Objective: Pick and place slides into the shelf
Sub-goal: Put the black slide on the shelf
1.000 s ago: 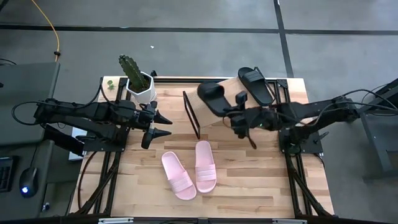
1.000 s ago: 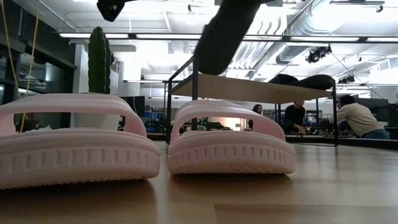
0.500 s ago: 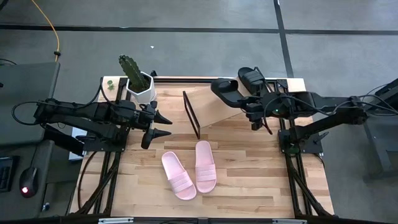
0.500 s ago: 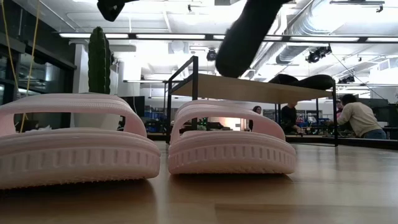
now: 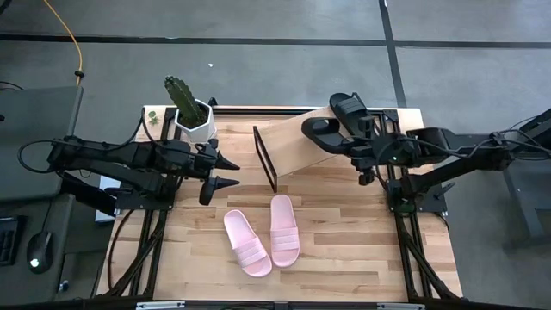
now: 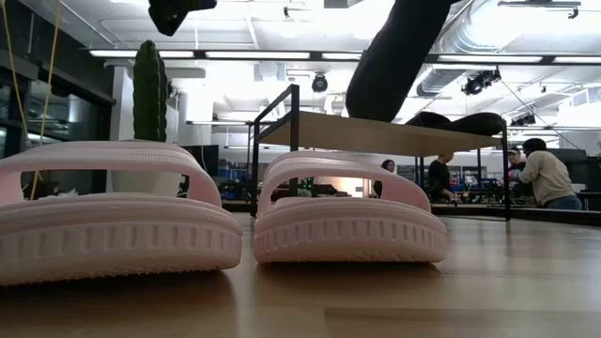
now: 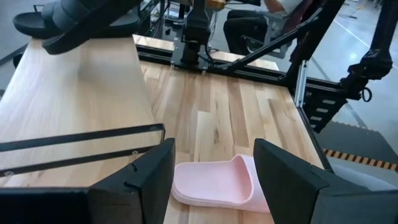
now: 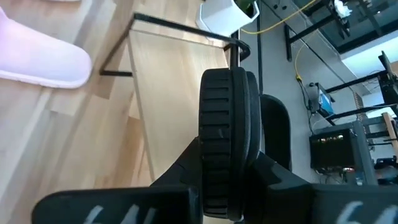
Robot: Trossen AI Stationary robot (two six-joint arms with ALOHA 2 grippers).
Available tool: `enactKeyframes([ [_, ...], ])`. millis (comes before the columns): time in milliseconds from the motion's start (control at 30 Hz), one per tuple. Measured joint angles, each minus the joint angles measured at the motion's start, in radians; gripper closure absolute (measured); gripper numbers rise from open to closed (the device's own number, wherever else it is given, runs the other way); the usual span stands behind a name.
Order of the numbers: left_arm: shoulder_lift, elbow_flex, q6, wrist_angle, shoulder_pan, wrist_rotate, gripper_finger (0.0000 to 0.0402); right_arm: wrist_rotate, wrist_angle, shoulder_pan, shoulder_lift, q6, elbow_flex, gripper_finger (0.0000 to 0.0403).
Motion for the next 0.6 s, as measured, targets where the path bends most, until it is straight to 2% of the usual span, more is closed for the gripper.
enactKeyframes([
  [167, 0.008, 0.0, 0.0, 0.0, 0.0, 0.0, 0.0195, 0.079, -0.03, 0.124, 0.001, 0.075, 0.0, 0.0367],
  [400, 0.01, 0.0, 0.0, -0.004, 0.0, 0.0, 0.0195, 0.272, -0.181, 0.335, 0.001, 0.307, -0.001, 0.0367],
  [600, 0.009, 0.0, 0.0, -0.002, 0.0, 0.0, 0.0195, 0.435, -0.18, 0.492, -0.017, 0.434, -0.124, 0.0367],
])
